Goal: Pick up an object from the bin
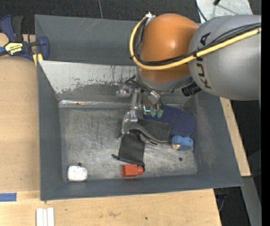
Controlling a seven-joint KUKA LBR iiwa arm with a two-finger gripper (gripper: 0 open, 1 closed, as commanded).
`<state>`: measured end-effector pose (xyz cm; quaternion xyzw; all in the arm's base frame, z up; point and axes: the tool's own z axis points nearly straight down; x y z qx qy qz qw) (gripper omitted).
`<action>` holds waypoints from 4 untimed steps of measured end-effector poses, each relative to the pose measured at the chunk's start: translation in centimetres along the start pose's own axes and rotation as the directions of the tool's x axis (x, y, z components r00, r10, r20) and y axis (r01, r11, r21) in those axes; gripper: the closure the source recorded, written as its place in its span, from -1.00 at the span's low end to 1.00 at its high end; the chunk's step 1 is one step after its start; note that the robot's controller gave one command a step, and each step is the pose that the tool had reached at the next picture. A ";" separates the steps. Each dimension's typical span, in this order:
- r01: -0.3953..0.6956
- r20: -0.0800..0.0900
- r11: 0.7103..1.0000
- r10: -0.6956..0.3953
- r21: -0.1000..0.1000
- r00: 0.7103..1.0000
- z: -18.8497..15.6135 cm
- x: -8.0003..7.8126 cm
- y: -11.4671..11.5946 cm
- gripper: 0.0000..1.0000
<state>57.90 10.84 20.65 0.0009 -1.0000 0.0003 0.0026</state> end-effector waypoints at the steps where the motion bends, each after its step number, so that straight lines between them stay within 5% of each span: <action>1: 0.009 -0.001 1.000 -0.009 0.002 1.000 10.0 1.1 -5.4 -1.00; 2: -0.057 0.007 0.998 0.057 -0.006 0.998 13.3 -0.7 -7.8 -1.00; 3: -0.057 0.018 0.998 0.057 -0.006 0.998 13.0 -1.0 -7.8 1.00; 4: 0.248 0.009 0.969 -0.248 0.001 0.969 -2.9 -1.3 -7.5 1.00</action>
Offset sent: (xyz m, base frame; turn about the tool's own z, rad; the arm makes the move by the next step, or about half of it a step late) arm -0.0103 -0.0507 -0.0958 -0.0120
